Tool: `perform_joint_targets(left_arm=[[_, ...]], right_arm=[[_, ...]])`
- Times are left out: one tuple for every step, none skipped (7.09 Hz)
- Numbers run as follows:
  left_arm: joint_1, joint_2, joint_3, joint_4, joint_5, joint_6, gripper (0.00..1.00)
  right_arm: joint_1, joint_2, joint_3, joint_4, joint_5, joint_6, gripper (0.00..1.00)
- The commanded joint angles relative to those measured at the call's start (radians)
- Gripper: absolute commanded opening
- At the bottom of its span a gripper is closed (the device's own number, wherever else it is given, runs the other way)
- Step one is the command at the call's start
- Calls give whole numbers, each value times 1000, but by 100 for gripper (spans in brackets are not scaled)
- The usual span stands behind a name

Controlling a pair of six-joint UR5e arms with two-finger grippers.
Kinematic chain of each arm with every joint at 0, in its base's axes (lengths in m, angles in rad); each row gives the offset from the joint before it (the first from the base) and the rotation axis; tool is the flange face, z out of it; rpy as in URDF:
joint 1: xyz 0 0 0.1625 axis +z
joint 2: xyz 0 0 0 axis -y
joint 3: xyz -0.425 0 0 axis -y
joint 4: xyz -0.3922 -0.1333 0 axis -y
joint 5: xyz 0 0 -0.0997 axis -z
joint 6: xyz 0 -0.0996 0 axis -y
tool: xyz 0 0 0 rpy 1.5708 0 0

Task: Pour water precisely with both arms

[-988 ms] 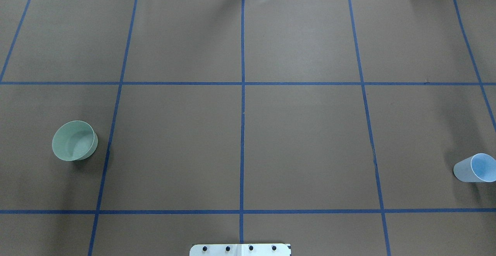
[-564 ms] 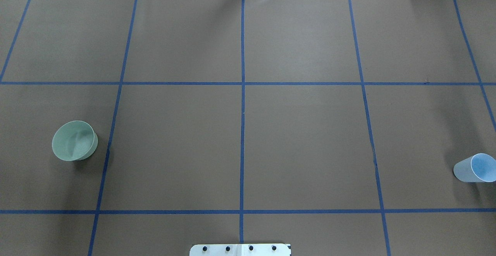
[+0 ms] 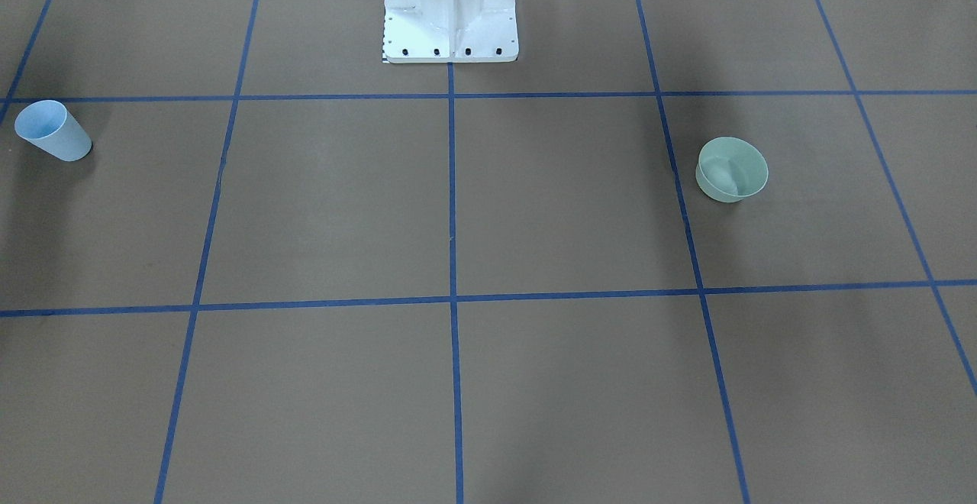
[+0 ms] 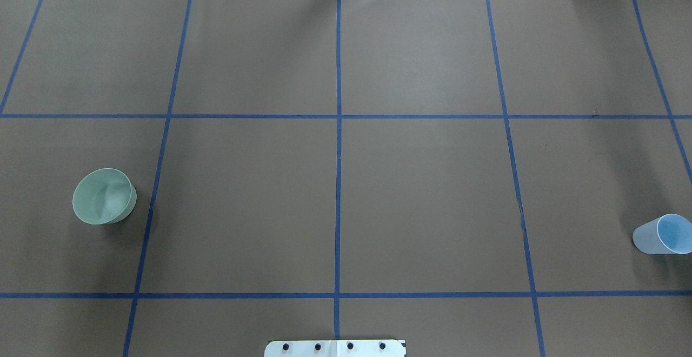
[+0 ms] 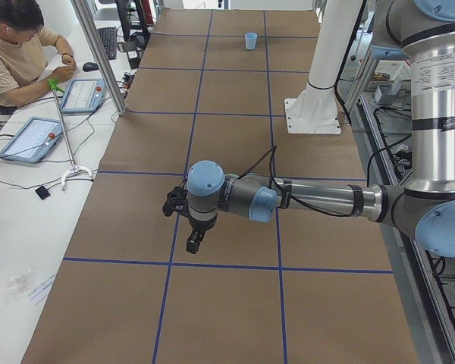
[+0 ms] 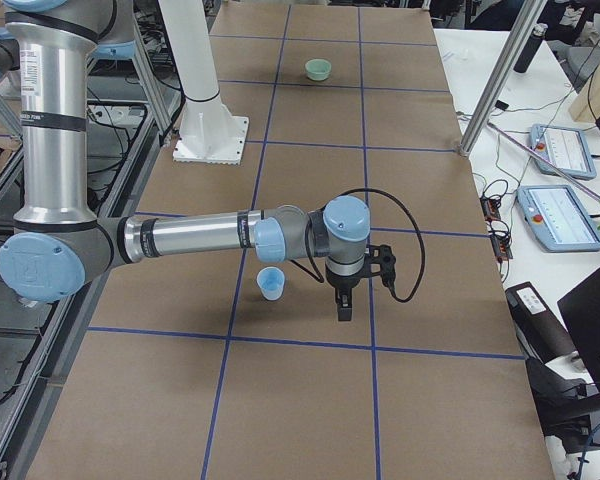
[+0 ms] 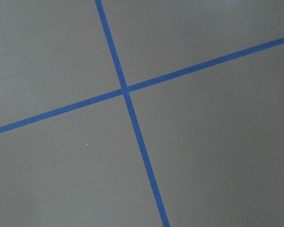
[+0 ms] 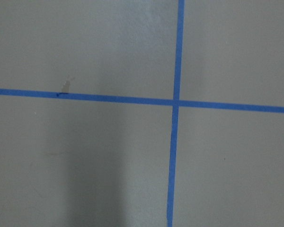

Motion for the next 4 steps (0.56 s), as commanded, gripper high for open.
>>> perform_joint_targets(left_arm=[[-2,-55,-30,-59,5,-1,100],[0,-61,-29,-102,0,-4,100],[0,-63,-39,-113,-2,2,100],[0,-57,-32,-200,-2,-1,100]], right_arm=[[0,4,1,16,-16,-3,100],[0,-11,-8,96,-24,2,100],[0,-11,-23,138,-23,-9,100],[-3,-10,-21,179,-29,-9,100]])
